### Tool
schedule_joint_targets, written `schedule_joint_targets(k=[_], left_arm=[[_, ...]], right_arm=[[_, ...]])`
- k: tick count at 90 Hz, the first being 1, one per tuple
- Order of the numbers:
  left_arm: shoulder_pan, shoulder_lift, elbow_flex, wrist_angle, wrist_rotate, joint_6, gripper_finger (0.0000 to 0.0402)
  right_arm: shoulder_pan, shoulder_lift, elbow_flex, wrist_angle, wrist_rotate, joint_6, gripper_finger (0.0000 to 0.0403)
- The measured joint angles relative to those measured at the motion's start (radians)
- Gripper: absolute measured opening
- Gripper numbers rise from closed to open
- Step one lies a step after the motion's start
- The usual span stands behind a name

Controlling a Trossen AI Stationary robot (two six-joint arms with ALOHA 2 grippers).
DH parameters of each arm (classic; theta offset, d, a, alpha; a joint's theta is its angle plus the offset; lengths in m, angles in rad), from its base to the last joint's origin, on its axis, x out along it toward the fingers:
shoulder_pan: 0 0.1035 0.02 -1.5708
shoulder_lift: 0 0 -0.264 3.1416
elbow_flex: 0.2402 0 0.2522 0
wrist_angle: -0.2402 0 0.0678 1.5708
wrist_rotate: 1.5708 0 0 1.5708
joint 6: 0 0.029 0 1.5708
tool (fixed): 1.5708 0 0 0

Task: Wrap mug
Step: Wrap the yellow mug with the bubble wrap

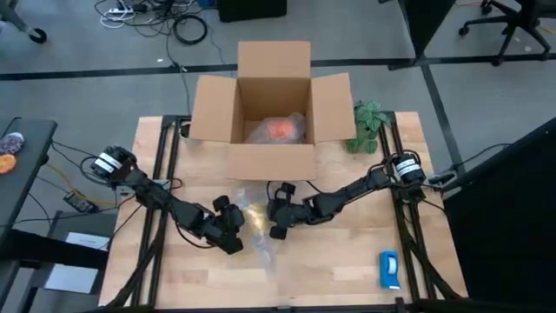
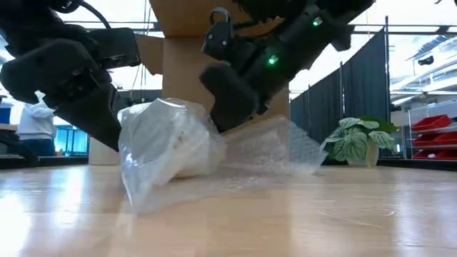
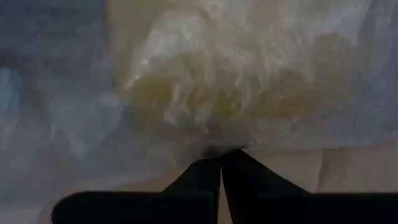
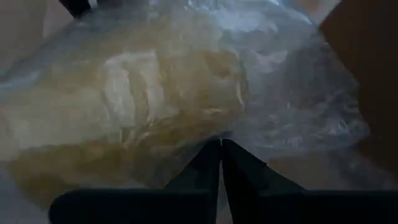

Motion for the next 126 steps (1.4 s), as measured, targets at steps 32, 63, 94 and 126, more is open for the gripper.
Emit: schedule_joint_targets(k=[32,63,94,126], left_arm=[[-0.011,-0.001,0.001,-0.086,-0.027,-0.074,0.0],[-0.013,-0.001,-0.004,-0.085,-0.015,-0.087,0.0],[-0.013,-0.001,-0.005,-0.054,-0.02,-0.056,0.0],[-0.025,-0.001,-0.006,-0.059,-0.011,-0.034,0.0]], right_arm=[[0.028,-0.094,0.001,-0.219,-0.08,0.075,0.0],[0.113,-0.305,0.003,-0.943,-0.059,0.508,0.0],[0.135,-0.401,-0.172,-1.115,-0.181,0.835,0.0077],[0.021,-0.405,-0.398,-0.42,-0.218,0.511,0.0157]])
